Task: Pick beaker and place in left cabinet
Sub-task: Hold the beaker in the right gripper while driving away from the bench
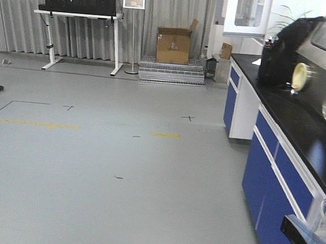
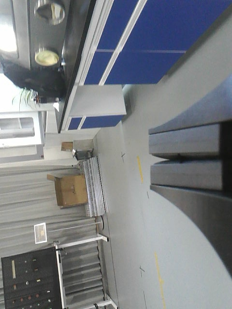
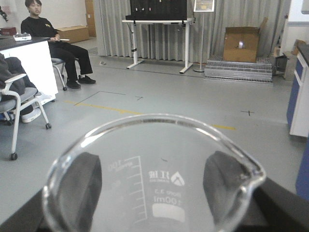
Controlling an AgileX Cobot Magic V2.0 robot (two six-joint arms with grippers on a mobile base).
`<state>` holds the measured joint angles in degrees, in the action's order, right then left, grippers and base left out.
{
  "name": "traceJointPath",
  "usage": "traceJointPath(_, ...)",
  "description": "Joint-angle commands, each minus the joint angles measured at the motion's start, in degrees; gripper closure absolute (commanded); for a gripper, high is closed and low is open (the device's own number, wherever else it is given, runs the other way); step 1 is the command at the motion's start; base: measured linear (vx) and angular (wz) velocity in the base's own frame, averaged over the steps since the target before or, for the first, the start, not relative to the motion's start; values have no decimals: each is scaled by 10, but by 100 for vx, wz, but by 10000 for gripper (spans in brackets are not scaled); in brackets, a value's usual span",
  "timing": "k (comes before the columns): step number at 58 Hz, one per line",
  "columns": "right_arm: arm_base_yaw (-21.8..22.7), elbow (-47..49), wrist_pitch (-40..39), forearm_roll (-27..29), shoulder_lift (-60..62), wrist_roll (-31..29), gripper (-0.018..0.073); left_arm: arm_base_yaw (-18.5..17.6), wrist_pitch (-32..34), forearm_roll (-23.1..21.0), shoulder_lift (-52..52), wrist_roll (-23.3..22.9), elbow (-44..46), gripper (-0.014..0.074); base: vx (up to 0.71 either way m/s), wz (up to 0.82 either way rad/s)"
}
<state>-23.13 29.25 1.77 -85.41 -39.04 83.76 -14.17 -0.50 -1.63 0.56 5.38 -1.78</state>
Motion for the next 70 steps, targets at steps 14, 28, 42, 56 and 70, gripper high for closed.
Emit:
traceJointPath(14, 2, 20, 2, -7, 1, 0, 564, -3, 48, -5, 10, -1, -9, 596, 68, 8)
traceJointPath(28, 2, 20, 2, -7, 1, 0, 564, -3, 48, -5, 10, -1, -9, 596, 71, -3)
traceJointPath(42, 2, 20, 2, -7, 1, 0, 564, -3, 48, -5, 10, -1, -9, 596, 71, -5)
traceJointPath(56, 2, 20, 2, -7, 1, 0, 564, -3, 48, -5, 10, -1, -9, 596, 73, -3)
traceJointPath(70, 2, 20, 2, -7, 1, 0, 564, -3, 48, -5, 10, -1, -9, 596, 76, 2)
